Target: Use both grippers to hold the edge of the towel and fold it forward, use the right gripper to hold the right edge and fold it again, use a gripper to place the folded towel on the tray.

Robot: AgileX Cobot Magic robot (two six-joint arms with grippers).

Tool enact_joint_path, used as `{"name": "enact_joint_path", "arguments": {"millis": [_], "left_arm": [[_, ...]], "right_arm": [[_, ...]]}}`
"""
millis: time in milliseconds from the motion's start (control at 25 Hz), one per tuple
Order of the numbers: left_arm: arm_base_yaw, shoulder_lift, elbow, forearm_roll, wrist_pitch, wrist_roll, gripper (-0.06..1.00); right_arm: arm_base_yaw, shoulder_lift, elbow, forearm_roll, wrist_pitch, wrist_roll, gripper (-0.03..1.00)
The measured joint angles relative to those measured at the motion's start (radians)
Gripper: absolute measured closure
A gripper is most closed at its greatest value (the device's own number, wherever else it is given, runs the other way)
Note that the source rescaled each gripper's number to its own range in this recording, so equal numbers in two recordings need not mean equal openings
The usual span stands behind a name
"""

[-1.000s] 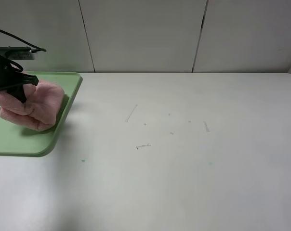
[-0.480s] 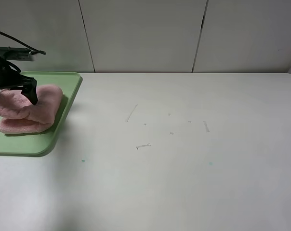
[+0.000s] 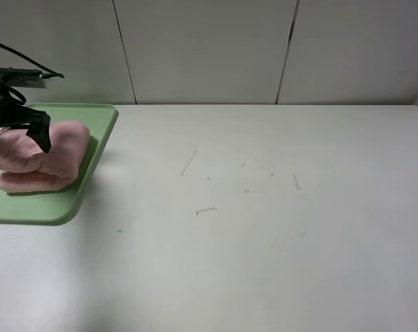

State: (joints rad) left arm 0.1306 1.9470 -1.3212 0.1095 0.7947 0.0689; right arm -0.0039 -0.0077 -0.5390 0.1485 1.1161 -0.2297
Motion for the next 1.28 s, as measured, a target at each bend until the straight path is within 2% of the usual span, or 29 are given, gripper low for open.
{"name": "enact_joint_path", "arguments": {"millis": [360, 760, 1120, 1280], "left_arm": [[0.000, -0.083, 0.000, 0.003, 0.043, -0.018, -0.05], [-0.003, -0.208, 0.000, 0.003, 0.198, -0.028, -0.05], [-0.079, -0.375, 0.002, 0.005, 0.307, -0.028, -0.05], [-0.107, -0.473, 0.075, 0.003, 0.320, -0.029, -0.05]], "right_arm": [[0.000, 0.000, 0.000, 0.000, 0.001, 0.000, -0.03], [0.000, 0.000, 0.000, 0.000, 0.001, 0.000, -0.03], [0.000, 0.000, 0.000, 0.000, 0.001, 0.000, -0.03], [0.000, 0.000, 0.000, 0.000, 0.001, 0.000, -0.03]]}}
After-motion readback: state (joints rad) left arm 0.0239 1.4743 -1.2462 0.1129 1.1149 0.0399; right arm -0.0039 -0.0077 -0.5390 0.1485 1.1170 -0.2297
